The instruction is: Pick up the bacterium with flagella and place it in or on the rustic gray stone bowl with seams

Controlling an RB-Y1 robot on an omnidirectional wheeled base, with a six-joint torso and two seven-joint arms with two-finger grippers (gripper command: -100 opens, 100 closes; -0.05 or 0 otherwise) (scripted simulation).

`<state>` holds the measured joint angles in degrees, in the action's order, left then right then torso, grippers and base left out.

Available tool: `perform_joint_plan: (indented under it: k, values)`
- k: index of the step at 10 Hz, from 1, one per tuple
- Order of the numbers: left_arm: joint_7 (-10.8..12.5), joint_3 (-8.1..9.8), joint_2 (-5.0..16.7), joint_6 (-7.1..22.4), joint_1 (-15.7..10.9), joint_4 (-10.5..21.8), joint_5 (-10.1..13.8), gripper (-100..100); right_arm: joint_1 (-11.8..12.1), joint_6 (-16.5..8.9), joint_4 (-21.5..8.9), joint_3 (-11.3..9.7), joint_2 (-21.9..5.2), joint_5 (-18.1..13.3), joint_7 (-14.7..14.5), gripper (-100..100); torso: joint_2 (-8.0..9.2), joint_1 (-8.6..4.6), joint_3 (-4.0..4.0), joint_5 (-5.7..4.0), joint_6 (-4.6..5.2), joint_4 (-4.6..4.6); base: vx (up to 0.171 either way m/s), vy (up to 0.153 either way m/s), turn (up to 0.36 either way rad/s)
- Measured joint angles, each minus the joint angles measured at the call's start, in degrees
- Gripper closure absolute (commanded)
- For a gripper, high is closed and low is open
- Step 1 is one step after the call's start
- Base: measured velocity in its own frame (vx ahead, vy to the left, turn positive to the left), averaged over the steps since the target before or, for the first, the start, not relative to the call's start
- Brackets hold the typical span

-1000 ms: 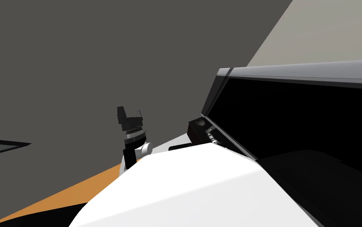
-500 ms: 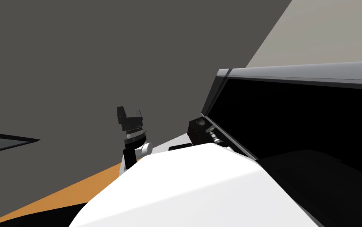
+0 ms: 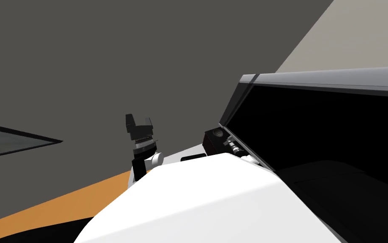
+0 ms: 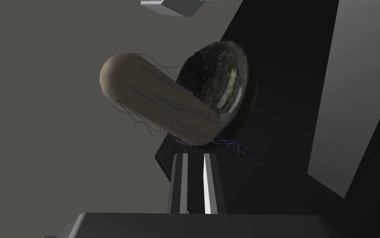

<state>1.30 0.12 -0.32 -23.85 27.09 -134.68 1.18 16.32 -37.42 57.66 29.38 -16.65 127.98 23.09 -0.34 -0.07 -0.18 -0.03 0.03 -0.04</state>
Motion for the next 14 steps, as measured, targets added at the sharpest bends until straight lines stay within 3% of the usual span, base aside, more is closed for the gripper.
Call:
perform_joint_plan:
  k: [2, 7, 11, 12, 14]
  values:
    - [0.0, 0.0, 0.0, 0.0, 0.0, 0.0, 0.0, 0, -0.27, -0.68, -1.1, -0.03, -2.18, -1.05, 1.53, 100, -0.06, 0.06, -0.03, 0.01, -0.05, 0.0, 0.064, -0.005, 0.169]
    - [0.0, 0.0, 0.0, 0.0, 0.0, 0.0, 0.0, 0, 1.07, -0.73, 0.91, -1.39, -7.68, -4.71, 8.35, 100, -0.12, 0.03, -0.07, 0.01, -0.02, -0.04, 0.072, -0.022, 0.188]
    - [0.0, 0.0, 0.0, 0.0, 0.0, 0.0, 0.0, 0, 1.3, -1.9, 0.49, -1.7, -12.1, -7.07, 12.51, 100, -0.14, 0.05, -0.09, 0.01, -0.02, -0.05, 0.06, -0.026, 0.154]
    - [0.0, 0.01, 0.0, 0.0, 0.01, 0.0, 0.0, 0, 1.24, -1.93, 0.61, -1.71, -12.2, -7.12, 12.76, -100, 0.01, 0.11, -0.03, 0.0, 0.07, -0.06, 0.008, -0.004, -0.001]
    - [0.0, 0.0, 0.0, 0.0, 0.0, 0.0, 0.0, 0, 1.23, -1.93, 0.61, -1.71, -12.2, -7.11, 12.73, -100, 0.17, 0.16, 0.06, 0.01, 0.09, -0.02, 0.0, 0.0, 0.0]
